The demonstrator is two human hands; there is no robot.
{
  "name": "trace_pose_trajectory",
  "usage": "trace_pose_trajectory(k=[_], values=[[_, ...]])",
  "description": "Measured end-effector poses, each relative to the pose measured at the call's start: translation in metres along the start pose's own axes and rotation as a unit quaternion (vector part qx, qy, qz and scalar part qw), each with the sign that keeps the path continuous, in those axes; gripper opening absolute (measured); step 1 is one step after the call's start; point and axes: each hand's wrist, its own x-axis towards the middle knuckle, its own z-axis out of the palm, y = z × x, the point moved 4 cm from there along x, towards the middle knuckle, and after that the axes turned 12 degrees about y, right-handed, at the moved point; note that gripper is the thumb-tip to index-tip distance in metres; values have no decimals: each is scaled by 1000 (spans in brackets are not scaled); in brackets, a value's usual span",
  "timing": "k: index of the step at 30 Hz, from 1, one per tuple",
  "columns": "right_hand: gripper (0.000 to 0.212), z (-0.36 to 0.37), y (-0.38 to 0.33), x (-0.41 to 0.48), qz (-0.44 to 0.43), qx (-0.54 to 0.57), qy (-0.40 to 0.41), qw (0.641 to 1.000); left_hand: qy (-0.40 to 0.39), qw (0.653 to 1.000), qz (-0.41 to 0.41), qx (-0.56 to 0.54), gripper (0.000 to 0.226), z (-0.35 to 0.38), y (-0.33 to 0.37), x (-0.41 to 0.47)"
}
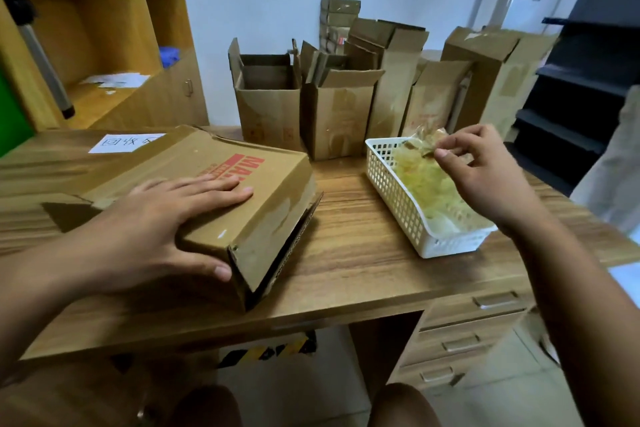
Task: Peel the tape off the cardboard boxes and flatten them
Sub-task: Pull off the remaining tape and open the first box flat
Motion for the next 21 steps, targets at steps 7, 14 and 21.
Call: trace_pose_trajectory(k=[7,14,21], values=[[12,5,13,3,5,-103,-1,995,24,1000,10,13,101,5,-8,0],[14,8,15,0,22,-86,-27,996,37,999,14,32,104,10,-16,1],[4,-4,20,2,36,-79,-10,996,46,998,19,43,105,13,-22,2]])
